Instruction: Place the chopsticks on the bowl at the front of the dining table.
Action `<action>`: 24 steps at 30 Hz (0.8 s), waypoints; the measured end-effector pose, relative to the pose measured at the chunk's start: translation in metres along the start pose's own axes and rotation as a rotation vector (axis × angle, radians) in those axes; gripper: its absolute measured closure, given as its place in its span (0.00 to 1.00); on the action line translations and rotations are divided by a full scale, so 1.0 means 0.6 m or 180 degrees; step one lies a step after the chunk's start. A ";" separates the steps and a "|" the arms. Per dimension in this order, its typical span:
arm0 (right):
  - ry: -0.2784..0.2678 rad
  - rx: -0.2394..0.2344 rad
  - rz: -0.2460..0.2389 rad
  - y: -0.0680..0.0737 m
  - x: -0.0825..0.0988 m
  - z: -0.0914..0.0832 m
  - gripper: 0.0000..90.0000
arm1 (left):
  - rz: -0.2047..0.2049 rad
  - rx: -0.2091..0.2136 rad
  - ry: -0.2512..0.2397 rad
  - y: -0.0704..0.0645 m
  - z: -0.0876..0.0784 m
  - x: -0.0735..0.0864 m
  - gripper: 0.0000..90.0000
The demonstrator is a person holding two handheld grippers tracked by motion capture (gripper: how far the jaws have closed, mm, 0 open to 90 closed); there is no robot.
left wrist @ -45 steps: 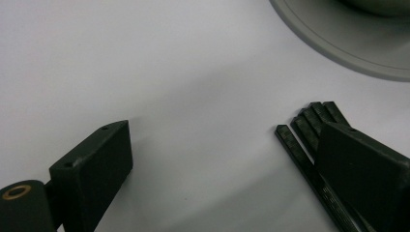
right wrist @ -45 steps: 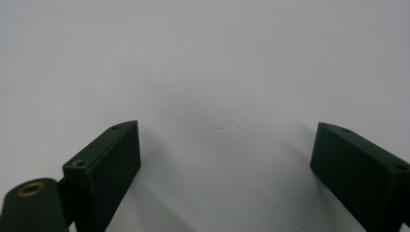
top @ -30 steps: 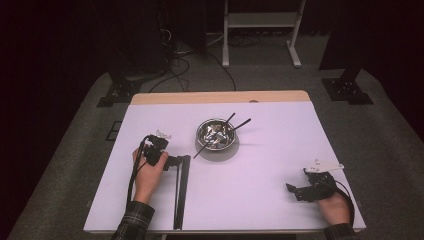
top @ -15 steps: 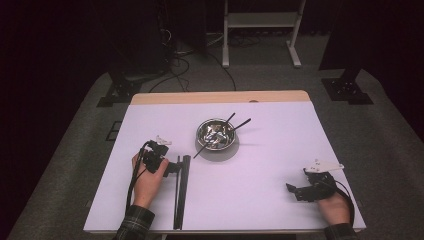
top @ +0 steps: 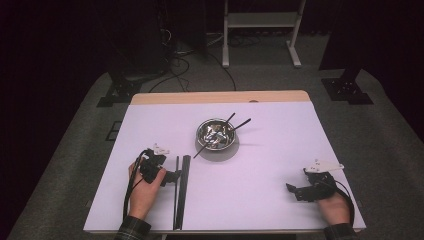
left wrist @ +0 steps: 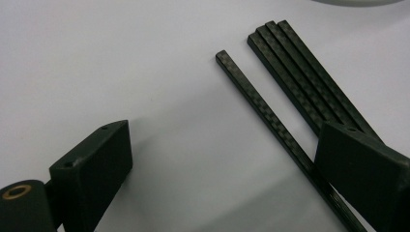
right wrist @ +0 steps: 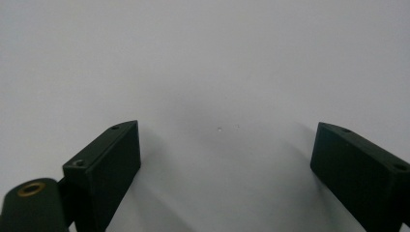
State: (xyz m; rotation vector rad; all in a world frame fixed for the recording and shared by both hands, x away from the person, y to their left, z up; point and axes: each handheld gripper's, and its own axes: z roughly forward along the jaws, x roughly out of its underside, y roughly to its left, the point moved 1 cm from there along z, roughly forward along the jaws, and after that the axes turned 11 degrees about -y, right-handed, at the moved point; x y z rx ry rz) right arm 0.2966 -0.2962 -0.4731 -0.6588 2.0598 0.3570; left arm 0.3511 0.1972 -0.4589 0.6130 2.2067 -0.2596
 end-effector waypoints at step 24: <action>0.0000 0.0001 -0.0001 0.000 0.000 0.000 0.10 | 0.0070 0.0070 0.0030 -0.033 -0.050 0.041 0.06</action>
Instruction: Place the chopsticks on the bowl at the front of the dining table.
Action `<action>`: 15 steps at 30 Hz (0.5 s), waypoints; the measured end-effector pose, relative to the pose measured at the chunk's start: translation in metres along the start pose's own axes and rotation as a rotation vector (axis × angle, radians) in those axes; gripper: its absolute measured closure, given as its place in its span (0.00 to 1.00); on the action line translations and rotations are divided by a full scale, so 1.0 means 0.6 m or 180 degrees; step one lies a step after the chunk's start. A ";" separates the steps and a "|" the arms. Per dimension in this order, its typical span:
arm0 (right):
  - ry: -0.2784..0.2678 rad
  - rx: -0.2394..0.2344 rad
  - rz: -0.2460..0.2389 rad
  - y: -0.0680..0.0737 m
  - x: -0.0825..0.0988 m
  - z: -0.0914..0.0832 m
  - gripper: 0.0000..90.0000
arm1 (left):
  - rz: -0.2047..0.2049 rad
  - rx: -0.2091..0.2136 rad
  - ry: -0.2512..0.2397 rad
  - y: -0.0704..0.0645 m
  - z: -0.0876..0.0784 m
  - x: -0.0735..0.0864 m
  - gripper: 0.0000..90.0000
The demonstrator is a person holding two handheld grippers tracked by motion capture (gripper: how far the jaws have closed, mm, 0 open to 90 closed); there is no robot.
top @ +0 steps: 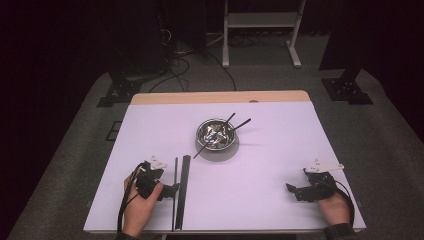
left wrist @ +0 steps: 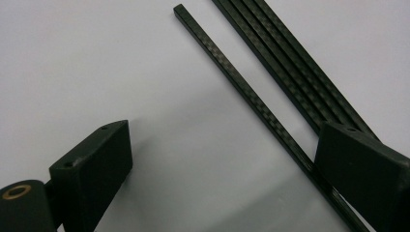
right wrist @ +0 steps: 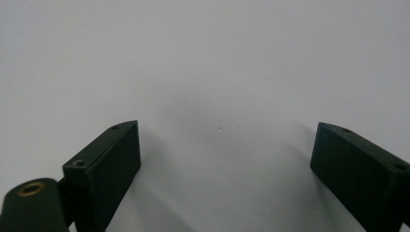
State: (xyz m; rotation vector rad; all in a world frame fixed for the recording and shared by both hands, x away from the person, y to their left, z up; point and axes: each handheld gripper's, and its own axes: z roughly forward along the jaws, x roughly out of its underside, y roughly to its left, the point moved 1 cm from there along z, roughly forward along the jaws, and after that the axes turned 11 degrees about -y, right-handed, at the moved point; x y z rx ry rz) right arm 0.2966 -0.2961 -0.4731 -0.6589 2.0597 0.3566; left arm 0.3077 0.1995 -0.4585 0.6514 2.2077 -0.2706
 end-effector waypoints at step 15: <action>0.0000 0.0001 -0.0003 0.000 0.000 0.000 0.10 | 0.0014 0.0013 -0.0005 -0.016 -0.029 0.025 0.06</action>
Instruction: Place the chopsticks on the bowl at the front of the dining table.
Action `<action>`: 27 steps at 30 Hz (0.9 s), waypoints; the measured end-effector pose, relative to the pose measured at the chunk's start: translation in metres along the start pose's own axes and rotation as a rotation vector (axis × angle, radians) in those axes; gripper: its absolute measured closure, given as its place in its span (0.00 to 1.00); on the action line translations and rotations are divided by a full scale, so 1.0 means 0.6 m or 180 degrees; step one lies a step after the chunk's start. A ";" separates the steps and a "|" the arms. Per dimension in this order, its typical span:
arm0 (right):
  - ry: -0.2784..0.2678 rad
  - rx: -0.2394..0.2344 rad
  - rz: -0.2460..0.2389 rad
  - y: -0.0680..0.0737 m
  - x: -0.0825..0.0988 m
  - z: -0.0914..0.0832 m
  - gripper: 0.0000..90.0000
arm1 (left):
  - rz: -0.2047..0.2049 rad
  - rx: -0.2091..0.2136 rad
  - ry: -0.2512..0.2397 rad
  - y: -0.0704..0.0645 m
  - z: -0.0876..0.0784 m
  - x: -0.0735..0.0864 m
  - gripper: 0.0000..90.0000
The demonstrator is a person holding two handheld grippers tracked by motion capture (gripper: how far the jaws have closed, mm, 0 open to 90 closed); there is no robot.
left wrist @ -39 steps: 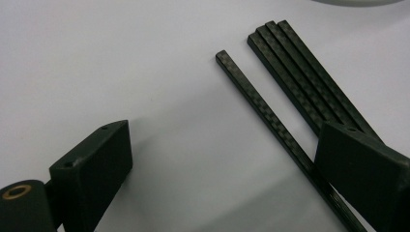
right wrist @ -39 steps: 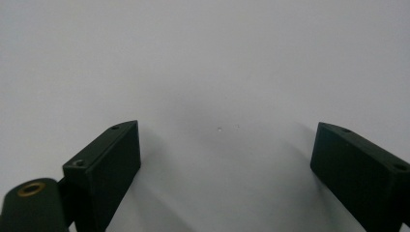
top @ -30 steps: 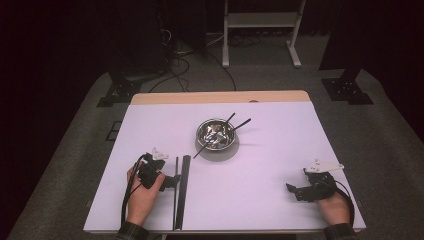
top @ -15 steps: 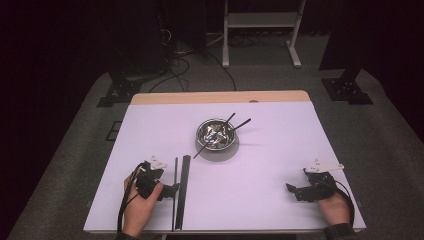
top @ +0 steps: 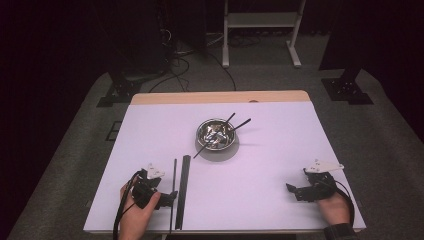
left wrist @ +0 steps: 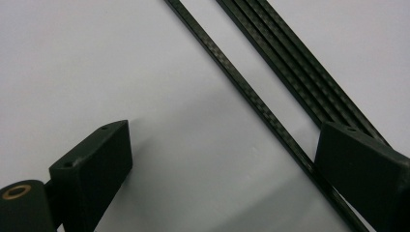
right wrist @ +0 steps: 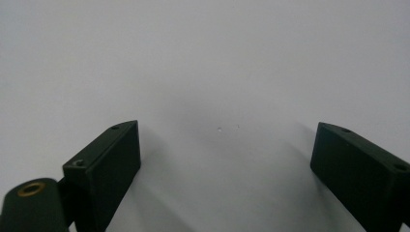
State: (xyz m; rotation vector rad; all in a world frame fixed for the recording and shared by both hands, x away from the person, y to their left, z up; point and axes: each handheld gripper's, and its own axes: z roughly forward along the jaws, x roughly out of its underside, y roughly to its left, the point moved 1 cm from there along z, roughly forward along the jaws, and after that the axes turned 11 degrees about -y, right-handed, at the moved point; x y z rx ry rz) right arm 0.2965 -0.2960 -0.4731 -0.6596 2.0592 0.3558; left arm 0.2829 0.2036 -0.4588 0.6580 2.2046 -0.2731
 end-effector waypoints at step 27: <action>0.0000 0.0001 0.0000 0.000 0.000 0.000 0.10 | 0.0047 0.0044 -0.0046 -0.013 -0.039 0.035 0.06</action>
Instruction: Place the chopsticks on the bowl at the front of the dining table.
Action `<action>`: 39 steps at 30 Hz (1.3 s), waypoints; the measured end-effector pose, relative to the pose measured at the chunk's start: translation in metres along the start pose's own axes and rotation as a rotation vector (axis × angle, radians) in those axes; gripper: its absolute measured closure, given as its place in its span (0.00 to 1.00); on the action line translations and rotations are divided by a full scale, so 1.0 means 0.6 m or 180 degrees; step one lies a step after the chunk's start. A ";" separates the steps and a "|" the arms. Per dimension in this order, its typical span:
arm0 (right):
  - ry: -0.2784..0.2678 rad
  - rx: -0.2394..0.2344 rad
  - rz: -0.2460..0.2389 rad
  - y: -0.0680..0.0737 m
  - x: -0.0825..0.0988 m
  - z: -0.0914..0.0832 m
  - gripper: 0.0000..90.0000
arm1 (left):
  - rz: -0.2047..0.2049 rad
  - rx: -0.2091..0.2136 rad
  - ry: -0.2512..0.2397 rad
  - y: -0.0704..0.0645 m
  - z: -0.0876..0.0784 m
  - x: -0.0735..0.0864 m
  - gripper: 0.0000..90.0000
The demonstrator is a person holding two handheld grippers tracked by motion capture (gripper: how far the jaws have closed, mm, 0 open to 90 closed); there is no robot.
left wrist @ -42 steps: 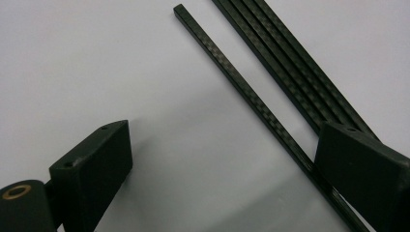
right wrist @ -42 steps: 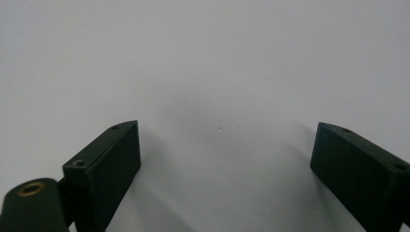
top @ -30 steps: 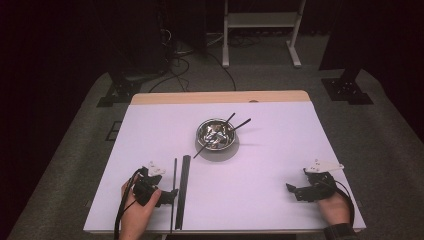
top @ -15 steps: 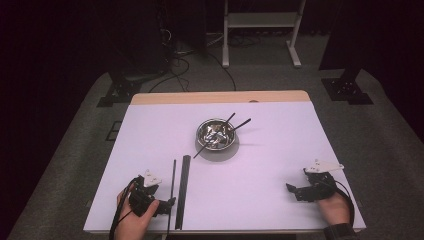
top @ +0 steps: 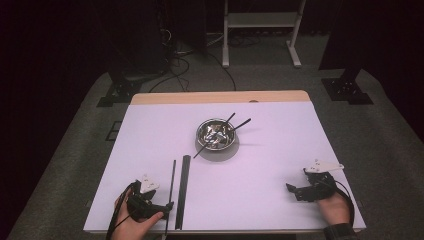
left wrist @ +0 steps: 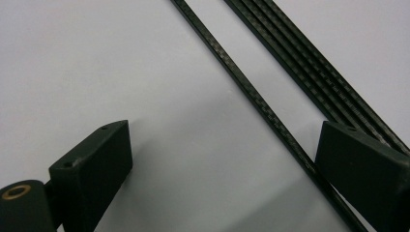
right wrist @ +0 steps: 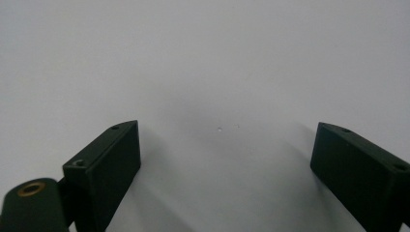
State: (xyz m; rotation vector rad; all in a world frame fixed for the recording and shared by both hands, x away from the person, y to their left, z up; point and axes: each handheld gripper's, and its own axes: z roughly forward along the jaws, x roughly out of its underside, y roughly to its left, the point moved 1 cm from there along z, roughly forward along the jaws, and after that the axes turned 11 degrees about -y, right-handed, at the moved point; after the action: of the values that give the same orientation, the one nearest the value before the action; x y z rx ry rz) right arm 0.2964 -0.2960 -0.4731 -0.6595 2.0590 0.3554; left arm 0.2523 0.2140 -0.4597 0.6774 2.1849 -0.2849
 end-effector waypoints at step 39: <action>0.0001 -0.0002 0.0001 0.000 0.000 0.000 0.10 | -0.0096 -0.0129 0.0035 0.075 -0.008 0.005 0.06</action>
State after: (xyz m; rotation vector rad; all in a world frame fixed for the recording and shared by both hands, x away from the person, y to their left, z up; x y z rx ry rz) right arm 0.2965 -0.2961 -0.4731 -0.6595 2.0594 0.3563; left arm 0.2726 0.2547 -0.4581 0.6254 2.2070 -0.2522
